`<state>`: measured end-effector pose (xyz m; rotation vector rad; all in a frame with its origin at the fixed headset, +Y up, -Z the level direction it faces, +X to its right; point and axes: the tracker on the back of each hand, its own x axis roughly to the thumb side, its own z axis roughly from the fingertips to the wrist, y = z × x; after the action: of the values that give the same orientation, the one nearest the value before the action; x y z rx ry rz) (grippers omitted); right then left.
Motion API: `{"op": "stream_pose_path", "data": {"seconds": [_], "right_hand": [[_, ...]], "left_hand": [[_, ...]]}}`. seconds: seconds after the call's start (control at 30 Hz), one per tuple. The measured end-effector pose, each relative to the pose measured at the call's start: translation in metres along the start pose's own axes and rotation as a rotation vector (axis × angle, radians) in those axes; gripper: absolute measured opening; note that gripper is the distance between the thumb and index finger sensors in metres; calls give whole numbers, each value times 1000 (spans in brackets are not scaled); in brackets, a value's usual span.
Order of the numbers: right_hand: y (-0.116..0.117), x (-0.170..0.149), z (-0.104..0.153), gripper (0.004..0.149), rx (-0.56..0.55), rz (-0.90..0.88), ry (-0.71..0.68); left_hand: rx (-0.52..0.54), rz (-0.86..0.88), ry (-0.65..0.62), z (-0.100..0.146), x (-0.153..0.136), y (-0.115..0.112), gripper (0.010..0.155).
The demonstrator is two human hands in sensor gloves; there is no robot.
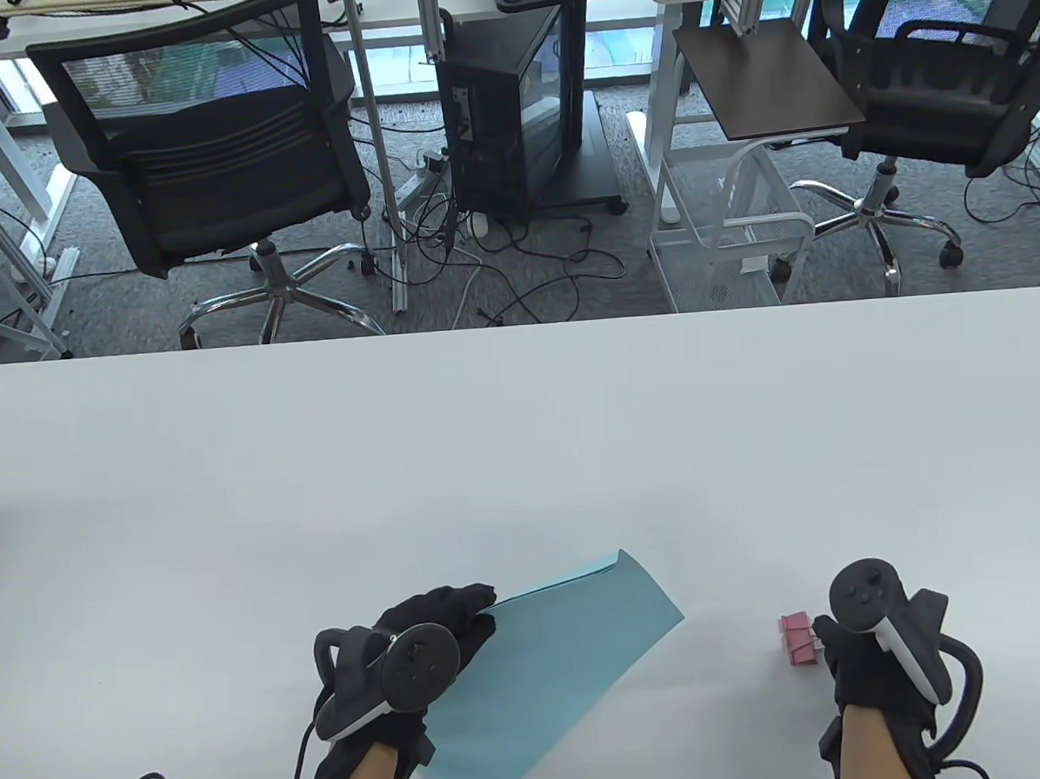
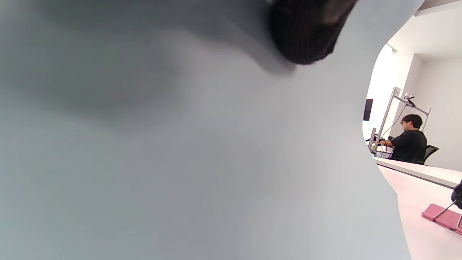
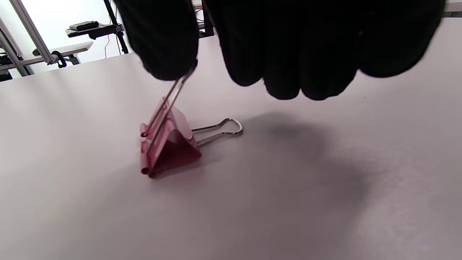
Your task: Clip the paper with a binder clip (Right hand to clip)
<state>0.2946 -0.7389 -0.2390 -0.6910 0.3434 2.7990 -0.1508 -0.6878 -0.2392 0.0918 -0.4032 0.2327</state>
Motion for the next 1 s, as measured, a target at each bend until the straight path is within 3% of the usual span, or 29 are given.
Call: {"op": "stream_pose_path", "data": {"seconds": [0.07,0.13,0.33,0.5,0.6,0.8,1.0], "right_hand": [[1,1,-1,43,-25,-4,-3],[2,1,-1,39,-1,-9,-12],[3,-2,-2,34,62,-240,-114],[-4,-2,2,33,-31,-412,-198],[-12,4,8,40,-113,-529,-300],[-32,20,29,82,-273,-592,-469],[-43,45,51,78,-337,-587,-646]], "left_hand": [[-2,-4,0,0,0,0,40],[-5,-10,-1,0,1,0,40],[-9,-15,-2,-1,1,0,40],[-14,-18,2,-1,1,-1,40],[-19,-24,2,-1,1,-1,40],[-30,-37,-1,-2,2,-3,40],[-34,-47,-6,-2,4,-4,40]]}}
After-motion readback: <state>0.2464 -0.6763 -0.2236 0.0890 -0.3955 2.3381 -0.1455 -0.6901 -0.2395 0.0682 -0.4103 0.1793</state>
